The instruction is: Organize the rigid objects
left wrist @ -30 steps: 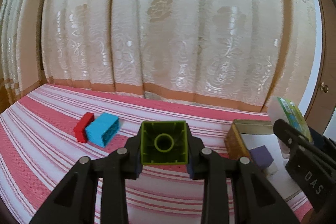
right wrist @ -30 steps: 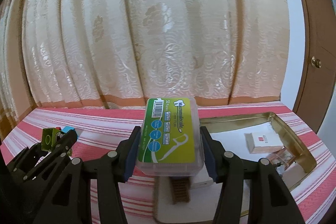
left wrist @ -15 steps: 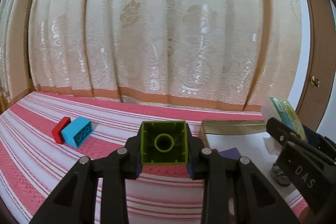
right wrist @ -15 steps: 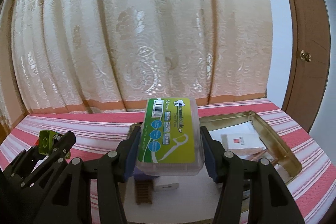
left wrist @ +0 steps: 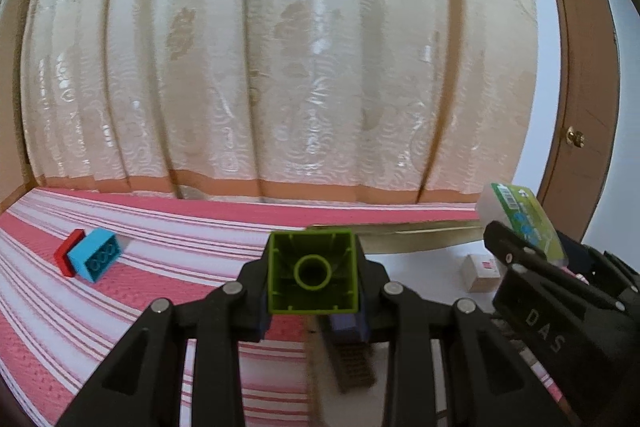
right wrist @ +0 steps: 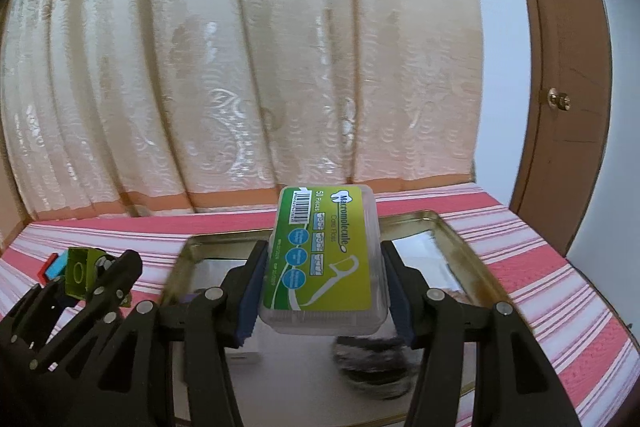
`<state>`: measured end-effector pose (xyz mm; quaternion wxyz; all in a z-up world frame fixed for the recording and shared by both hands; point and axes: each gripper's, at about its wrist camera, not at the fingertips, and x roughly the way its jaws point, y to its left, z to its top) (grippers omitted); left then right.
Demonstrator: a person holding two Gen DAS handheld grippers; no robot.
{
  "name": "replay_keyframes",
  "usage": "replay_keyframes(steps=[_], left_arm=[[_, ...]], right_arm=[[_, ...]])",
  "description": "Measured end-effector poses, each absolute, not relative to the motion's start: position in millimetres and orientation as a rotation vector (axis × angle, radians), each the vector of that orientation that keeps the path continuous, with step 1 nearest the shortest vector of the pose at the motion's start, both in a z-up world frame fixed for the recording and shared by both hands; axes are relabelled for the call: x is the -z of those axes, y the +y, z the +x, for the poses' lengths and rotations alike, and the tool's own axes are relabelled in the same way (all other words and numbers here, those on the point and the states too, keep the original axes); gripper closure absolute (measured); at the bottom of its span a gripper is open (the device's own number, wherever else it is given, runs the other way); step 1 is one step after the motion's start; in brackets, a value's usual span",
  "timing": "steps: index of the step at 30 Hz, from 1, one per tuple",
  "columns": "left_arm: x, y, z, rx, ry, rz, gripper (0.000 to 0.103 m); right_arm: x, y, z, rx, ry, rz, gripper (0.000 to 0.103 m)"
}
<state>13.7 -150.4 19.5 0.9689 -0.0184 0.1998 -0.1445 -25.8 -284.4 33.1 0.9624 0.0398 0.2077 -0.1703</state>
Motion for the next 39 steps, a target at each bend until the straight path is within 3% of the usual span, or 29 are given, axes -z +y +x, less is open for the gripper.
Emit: replay_keyframes(steps=[20, 39], left_arm=[[-3, -222, 15, 0.333, 0.467, 0.083, 0.073], [11, -228, 36, 0.297, 0.606, 0.101, 0.073]], right_arm=[[-15, -352, -20, 0.465, 0.515, 0.025, 0.046], [7, -358, -4, 0.436, 0.643, 0.052, 0.046]])
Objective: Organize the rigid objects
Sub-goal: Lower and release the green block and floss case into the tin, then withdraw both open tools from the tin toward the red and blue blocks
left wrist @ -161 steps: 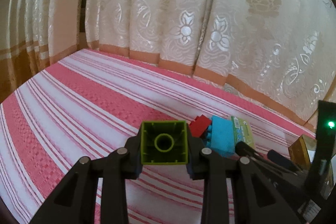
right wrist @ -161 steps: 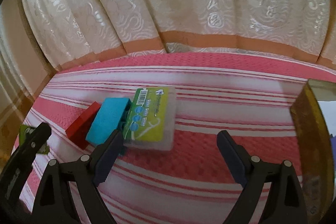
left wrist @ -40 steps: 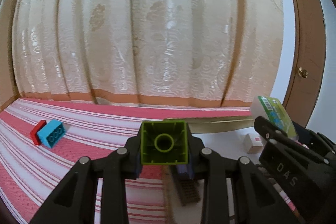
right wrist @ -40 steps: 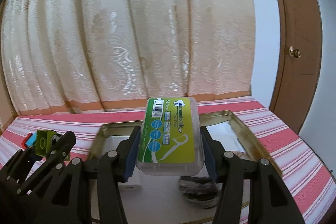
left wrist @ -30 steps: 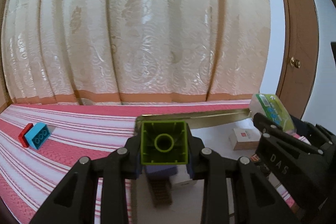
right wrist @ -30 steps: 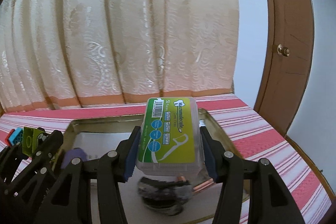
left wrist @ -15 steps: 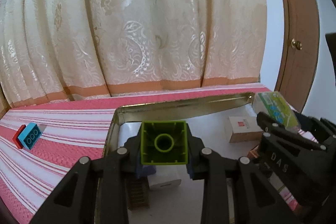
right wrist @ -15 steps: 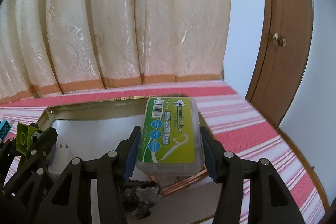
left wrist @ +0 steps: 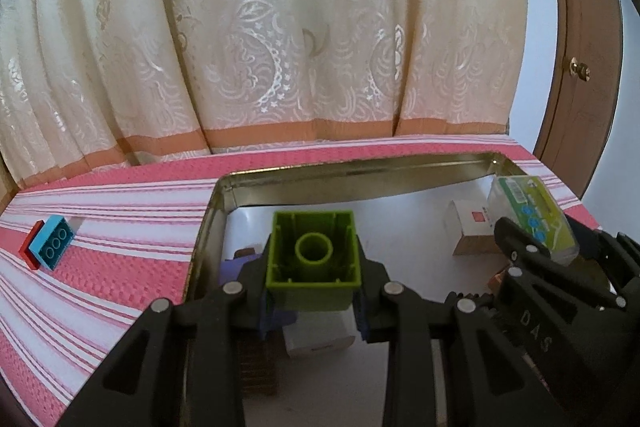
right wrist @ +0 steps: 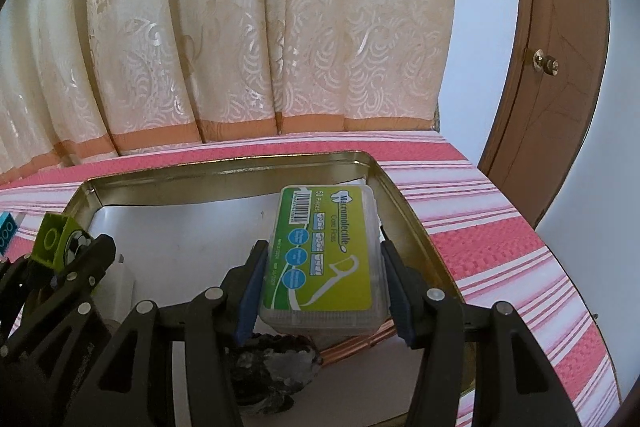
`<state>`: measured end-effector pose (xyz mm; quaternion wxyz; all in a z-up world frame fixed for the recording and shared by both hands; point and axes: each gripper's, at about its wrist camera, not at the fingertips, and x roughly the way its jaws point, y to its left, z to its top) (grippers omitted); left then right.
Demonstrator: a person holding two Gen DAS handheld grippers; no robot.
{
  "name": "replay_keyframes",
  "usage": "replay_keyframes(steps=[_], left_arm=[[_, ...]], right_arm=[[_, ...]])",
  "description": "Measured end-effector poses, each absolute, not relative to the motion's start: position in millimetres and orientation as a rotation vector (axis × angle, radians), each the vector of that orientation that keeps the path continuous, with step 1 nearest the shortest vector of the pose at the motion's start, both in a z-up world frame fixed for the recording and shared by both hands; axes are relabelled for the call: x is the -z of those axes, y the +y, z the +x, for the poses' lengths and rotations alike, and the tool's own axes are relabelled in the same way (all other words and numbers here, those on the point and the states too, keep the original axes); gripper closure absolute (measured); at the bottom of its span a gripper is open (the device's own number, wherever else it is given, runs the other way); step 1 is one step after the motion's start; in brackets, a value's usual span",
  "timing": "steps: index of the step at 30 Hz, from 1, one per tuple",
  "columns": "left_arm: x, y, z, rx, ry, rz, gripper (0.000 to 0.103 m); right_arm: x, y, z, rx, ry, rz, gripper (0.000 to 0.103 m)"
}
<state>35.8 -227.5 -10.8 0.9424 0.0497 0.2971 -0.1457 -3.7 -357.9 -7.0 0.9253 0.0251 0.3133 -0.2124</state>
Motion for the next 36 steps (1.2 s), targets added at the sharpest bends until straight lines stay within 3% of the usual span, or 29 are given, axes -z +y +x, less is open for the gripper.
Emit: replay_keyframes(steps=[12, 16, 19, 20, 24, 27, 36], left_arm=[[12, -232, 38, 0.276, 0.61, 0.134, 0.072], [13, -236, 39, 0.284, 0.621, 0.154, 0.049], [12, -229, 39, 0.28, 0.62, 0.118, 0.039], [12, -227, 38, 0.273, 0.614, 0.106, 0.031], [7, -213, 35, 0.254, 0.593, 0.033, 0.001], [4, -207, 35, 0.27, 0.59, -0.003, 0.0], [0, -213, 27, 0.257, 0.539, 0.057, 0.0]], right_arm=[[15, -355, 2, 0.422, 0.672, 0.053, 0.046], [18, -355, 2, 0.4, 0.682, 0.072, 0.045], [16, -362, 0, 0.43, 0.685, 0.112, 0.033], [15, -365, -1, 0.444, 0.683, 0.128, 0.027], [8, -378, -11, 0.449, 0.625, 0.227, 0.024], [2, -384, -20, 0.446, 0.565, 0.284, 0.014], [-5, -376, -26, 0.458, 0.5, 0.256, 0.014]])
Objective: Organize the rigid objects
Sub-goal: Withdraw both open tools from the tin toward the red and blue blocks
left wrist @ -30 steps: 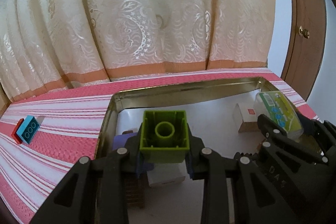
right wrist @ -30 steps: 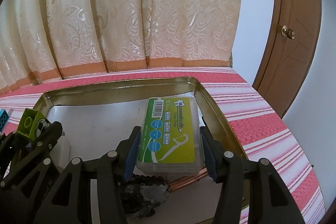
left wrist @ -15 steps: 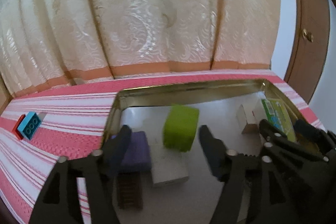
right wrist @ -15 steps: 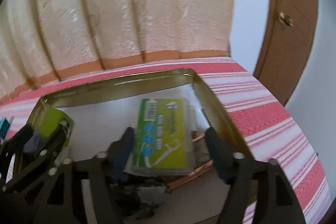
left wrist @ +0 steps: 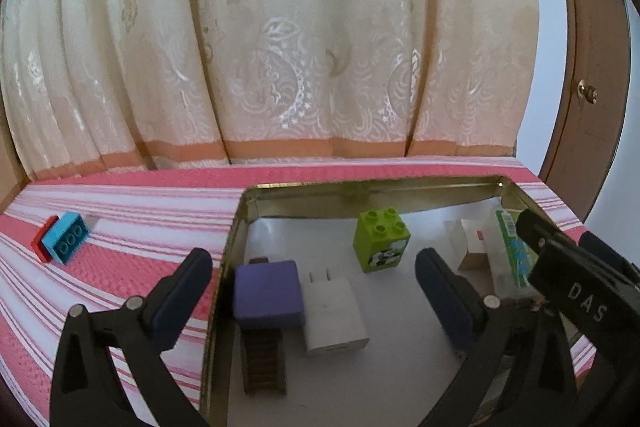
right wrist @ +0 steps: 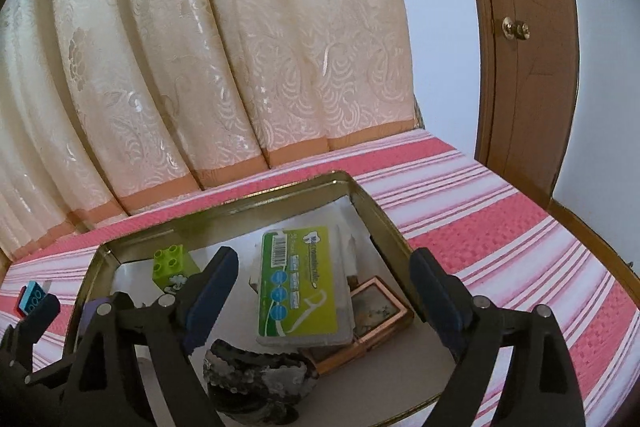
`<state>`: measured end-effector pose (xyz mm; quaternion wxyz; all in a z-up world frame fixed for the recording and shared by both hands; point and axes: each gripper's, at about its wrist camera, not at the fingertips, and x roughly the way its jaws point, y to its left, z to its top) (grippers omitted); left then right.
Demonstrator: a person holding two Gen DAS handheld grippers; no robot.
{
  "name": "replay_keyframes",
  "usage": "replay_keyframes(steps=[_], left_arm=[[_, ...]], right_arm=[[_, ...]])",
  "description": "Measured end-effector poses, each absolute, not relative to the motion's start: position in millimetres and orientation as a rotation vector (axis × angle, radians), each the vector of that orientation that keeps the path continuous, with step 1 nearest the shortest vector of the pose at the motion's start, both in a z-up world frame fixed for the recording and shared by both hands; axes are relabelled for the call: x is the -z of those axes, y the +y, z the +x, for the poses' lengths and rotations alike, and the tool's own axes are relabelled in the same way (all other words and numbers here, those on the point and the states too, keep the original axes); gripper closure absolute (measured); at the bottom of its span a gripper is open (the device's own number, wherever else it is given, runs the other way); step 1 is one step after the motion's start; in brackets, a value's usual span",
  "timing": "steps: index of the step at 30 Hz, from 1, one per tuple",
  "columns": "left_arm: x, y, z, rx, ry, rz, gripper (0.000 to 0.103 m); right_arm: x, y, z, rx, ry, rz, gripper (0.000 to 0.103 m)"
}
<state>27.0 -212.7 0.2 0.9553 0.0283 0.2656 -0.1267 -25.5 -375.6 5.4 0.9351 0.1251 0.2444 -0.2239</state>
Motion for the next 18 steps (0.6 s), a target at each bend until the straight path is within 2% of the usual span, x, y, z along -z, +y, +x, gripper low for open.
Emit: replay_keyframes(steps=[8, 18], left_arm=[[-9, -200, 15, 0.209, 0.423, 0.082, 0.0], [-11, -174, 2, 0.153, 0.332, 0.077, 0.0]], right_arm=[[-19, -374, -45, 0.466, 0.33, 0.262, 0.011], [-20, -356, -48, 0.498, 0.244, 0.144, 0.009]])
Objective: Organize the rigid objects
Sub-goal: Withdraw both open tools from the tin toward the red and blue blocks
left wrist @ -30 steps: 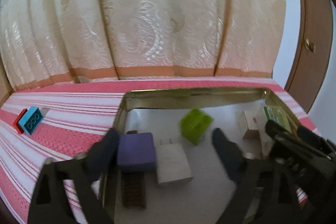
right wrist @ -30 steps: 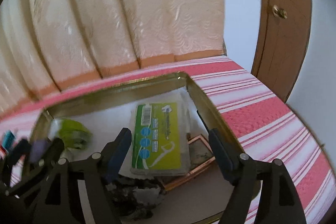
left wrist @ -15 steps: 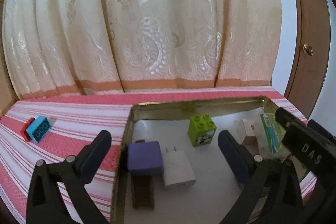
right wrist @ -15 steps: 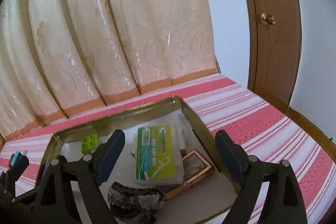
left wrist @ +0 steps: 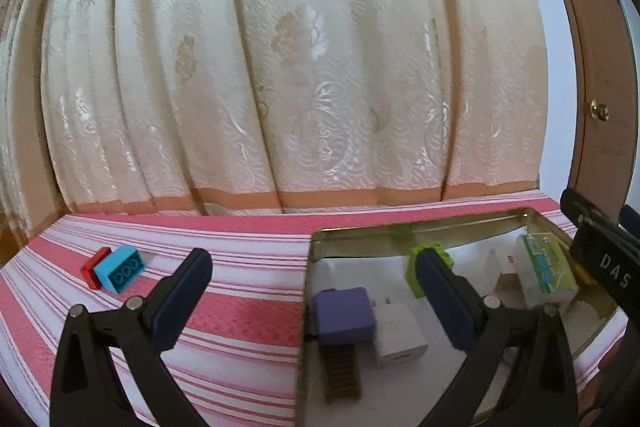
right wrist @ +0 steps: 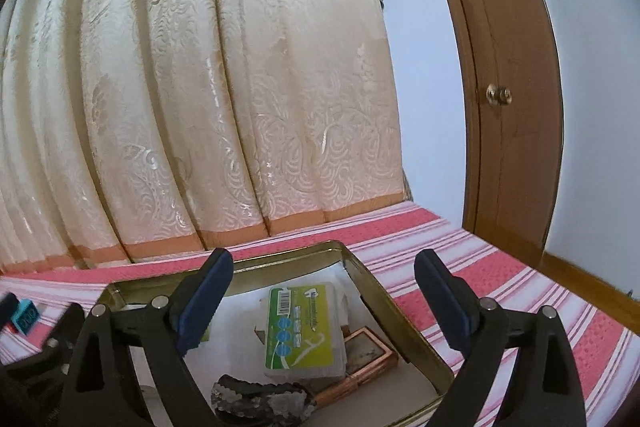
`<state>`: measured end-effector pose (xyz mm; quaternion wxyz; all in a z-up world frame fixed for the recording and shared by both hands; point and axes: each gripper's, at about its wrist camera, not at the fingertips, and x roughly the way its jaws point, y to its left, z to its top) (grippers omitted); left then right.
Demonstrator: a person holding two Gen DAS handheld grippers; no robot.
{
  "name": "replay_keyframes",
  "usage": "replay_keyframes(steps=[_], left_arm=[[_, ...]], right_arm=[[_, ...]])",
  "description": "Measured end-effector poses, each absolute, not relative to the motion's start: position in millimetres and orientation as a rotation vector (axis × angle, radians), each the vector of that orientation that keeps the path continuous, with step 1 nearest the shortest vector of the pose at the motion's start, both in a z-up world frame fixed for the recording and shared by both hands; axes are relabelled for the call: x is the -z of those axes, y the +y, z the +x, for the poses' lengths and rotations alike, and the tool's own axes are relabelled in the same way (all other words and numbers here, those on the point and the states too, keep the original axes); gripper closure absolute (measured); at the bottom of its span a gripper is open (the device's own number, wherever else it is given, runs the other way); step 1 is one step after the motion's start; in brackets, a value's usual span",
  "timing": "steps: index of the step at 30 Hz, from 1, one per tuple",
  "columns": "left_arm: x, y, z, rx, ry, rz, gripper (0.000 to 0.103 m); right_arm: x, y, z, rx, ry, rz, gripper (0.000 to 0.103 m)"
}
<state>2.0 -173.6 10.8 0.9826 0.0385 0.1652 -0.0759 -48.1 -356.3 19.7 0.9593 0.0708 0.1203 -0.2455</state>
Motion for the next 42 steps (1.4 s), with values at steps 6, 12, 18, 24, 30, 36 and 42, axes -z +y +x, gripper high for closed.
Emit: replay_keyframes(steps=[6, 12, 18, 24, 30, 36, 42], left_arm=[[-10, -163, 0, 0.165, 0.332, 0.057, 0.0], [-9, -155, 0, 0.179, 0.346, 0.031, 0.0], [-9, -159, -3, 0.192, 0.341, 0.054, 0.0], [-9, -159, -5, 0.199, 0.344, 0.058, 0.0], [-9, -149, -7, 0.212, 0.348, 0.025, 0.0], [-9, -139, -10, 0.208, 0.339, 0.027, 0.0], [-9, -119, -7, 0.183, 0.338, 0.026, 0.0]], right_arm=[[-16, -342, -41, 0.49, 0.272, 0.063, 0.009], [-16, -336, -47, 0.506, 0.257, 0.061, 0.009], [-15, -331, -51, 0.512, 0.254, 0.067, 0.009], [-15, -328, -59, 0.529, 0.249, 0.086, 0.009], [-15, -321, -63, 0.547, 0.247, 0.074, 0.009], [-14, -309, -66, 0.527, 0.254, 0.1, 0.009], [-14, -291, -62, 0.501, 0.259, 0.097, 0.009]])
